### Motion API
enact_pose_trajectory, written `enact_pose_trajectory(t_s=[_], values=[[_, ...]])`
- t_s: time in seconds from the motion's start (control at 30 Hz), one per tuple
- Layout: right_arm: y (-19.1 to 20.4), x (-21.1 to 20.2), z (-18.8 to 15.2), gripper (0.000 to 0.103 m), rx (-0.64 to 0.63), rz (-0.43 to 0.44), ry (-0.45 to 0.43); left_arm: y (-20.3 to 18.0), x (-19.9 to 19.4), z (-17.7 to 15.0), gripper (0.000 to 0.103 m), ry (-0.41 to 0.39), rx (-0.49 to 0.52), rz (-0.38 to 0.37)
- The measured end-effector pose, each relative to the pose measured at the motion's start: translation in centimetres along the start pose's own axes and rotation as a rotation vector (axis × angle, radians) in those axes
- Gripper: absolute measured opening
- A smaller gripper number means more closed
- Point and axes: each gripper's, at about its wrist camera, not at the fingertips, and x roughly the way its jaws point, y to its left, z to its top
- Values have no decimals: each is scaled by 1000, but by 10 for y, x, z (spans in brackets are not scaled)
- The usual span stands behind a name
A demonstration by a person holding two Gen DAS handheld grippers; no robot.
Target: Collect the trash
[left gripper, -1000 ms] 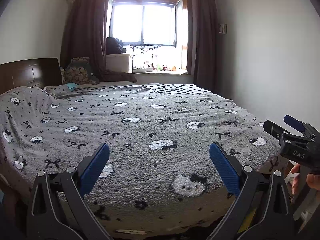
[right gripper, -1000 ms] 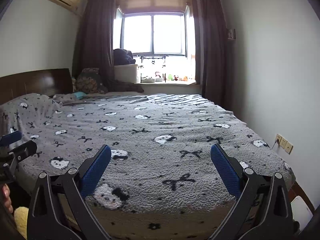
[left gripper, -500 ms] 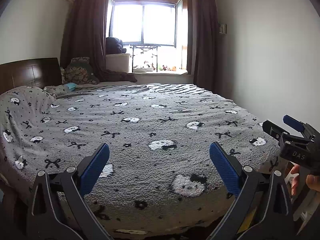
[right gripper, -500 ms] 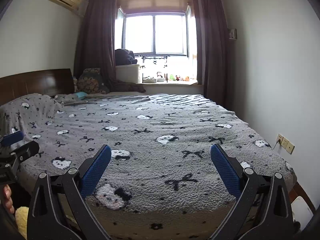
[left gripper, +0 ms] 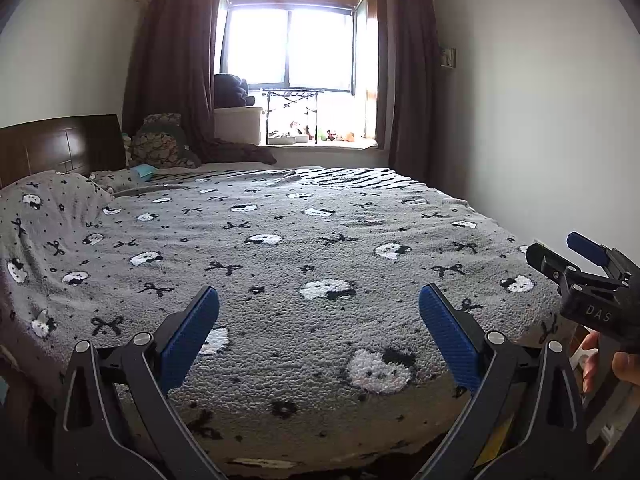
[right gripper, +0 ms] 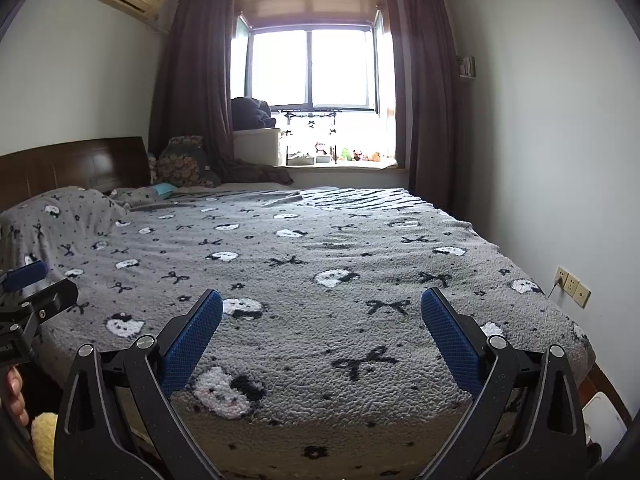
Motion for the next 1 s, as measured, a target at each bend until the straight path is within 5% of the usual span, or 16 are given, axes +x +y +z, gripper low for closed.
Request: enact_pose_trajectory(t_s=[1.0], values=[[5, 2, -3, 100, -14, 17, 10, 5, 0, 1, 95, 7, -4, 8]])
